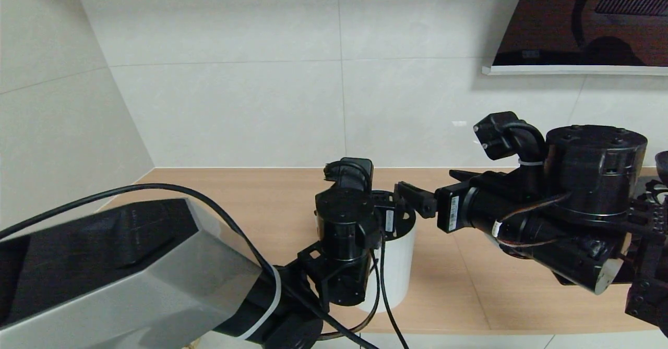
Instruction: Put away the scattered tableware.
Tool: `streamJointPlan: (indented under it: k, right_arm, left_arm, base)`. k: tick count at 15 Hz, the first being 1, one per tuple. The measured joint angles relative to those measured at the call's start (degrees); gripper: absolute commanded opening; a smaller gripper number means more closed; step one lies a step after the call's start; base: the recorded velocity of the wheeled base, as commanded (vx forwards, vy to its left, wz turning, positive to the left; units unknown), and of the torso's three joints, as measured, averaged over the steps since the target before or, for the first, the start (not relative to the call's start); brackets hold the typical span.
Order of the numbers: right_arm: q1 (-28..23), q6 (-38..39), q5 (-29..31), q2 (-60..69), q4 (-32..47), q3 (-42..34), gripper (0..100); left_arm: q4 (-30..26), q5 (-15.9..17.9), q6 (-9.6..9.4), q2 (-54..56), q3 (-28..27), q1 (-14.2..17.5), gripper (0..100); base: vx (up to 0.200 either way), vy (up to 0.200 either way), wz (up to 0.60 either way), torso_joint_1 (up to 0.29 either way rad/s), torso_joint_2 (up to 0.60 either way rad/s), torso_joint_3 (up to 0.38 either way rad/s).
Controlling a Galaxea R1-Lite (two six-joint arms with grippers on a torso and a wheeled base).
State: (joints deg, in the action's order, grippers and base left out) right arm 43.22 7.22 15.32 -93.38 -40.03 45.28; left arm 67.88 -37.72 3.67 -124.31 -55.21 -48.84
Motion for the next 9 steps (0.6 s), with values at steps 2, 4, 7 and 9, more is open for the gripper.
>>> streamJointPlan:
  k: [2,4,7,9]
  right_arm:
    - [-0.80,-0.02,0.02,0.02,0.00,0.00,100]
    - [-2.10,0.09,0.09,0.61,-0.12,0.00,100]
    - [-5.79,0.20,1.18,3.11,-0.59,-1.34,100]
    - [-7.69,0.13,2.19,5.92,-0.50,-2.52,100]
  left_arm:
    - [0.28,2.88,-0.11,4.35,4.13,0.00,100]
    - [0.20,7.40,-0.23,11.22,8.39,0.63,100]
    - [-0.11,17.05,-0.41,24.61,15.64,3.56,100]
    - [-2.68,20.97,-0.52,33.84,20.43,6.61,100]
  base:
    - [0.000,0.000,0.00,0.000,0.00,0.000]
    - [0.000,0.000,0.00,0.000,0.00,0.000]
    - [0.000,0.000,0.00,0.000,0.00,0.000]
    - [0.000,0.000,0.00,0.000,0.00,0.000]
